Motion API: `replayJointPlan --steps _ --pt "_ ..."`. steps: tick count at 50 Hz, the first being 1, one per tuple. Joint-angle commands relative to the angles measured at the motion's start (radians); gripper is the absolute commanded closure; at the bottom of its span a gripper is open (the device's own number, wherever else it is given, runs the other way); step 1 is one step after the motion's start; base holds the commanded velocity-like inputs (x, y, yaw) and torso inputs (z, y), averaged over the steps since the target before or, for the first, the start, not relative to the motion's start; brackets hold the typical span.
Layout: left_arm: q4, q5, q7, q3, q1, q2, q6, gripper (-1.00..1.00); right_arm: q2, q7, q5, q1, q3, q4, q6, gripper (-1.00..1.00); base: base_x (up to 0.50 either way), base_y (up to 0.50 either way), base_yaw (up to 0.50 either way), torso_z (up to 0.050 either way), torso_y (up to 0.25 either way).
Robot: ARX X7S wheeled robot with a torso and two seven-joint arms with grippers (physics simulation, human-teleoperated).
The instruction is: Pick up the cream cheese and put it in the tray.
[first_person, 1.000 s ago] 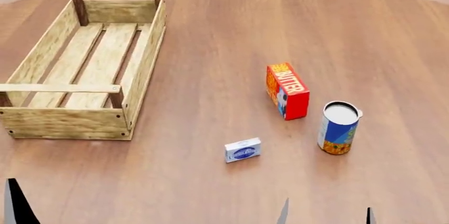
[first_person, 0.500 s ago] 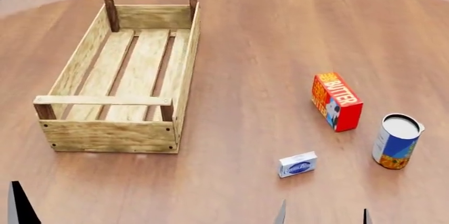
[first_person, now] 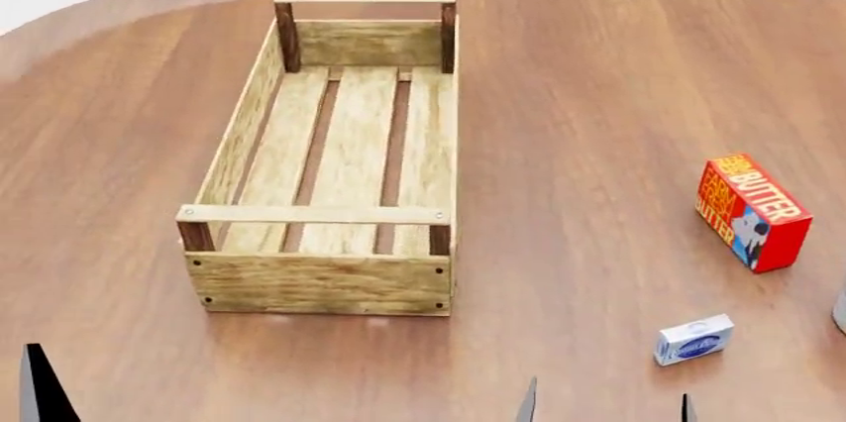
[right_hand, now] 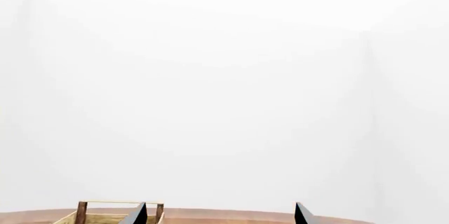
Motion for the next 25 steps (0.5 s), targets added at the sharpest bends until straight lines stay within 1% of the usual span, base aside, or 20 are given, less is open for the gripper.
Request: replayJointPlan --steps 1,21,25 --pt "0.003 0.003 -0.012 0.007 0.0 -0.009 0.0 -1.0 0.008 0.008 0.002 0.002 -0.011 -0.003 0.005 -1.0 0.11 0.43 0.0 0.0 0.0" --pt "-0.015 0.013 -0.029 0.021 -0.005 -0.02 0.012 -1.0 0.023 0.014 0.031 0.005 -0.026 -0.006 0.012 -1.0 0.11 0.42 0.0 0.0 0.0" --pt "-0.017 0.009 -0.03 0.026 -0.004 -0.023 0.015 -1.0 0.026 0.017 0.033 0.004 -0.028 -0.006 0.012 -1.0 0.12 0.31 0.0 0.0 0.0"
